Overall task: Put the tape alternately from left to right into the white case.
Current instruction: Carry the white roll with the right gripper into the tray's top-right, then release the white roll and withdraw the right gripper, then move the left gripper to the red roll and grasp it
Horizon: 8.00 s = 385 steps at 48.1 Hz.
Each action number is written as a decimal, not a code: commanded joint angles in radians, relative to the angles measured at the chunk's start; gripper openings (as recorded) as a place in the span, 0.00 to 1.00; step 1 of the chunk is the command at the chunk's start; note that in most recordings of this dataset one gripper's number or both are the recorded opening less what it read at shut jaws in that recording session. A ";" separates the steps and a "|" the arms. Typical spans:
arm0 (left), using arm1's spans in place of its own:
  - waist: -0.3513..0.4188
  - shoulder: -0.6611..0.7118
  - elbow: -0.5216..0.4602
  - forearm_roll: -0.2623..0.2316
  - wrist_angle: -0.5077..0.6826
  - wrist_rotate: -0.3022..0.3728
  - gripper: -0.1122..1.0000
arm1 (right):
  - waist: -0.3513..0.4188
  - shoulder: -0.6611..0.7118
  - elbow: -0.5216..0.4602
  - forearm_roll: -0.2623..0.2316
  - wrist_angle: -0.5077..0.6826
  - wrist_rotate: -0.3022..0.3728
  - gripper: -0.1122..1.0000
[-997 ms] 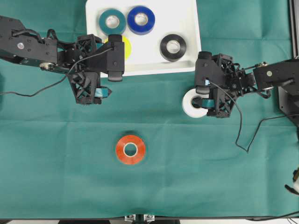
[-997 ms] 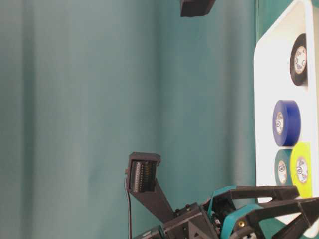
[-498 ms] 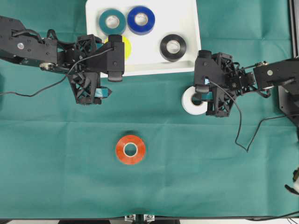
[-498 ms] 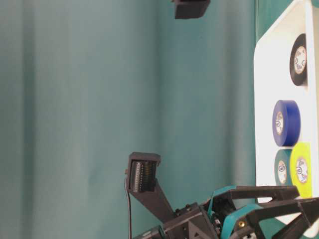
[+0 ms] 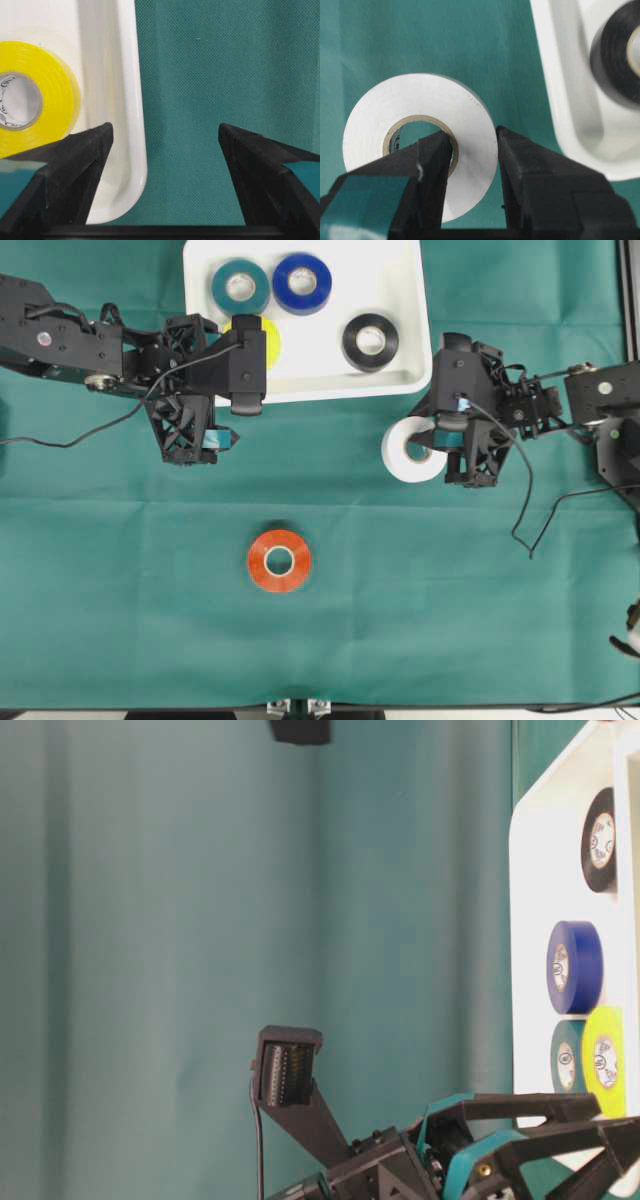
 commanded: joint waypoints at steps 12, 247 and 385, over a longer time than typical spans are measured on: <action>-0.002 -0.026 -0.012 -0.002 -0.006 0.000 0.79 | 0.002 -0.086 -0.005 -0.003 -0.044 -0.003 0.36; -0.041 -0.026 -0.012 -0.005 -0.006 -0.008 0.79 | -0.098 0.041 -0.071 -0.249 -0.149 -0.006 0.84; -0.328 0.282 -0.249 -0.002 0.023 -0.746 0.70 | -0.097 0.041 0.011 -0.255 -0.160 -0.020 0.84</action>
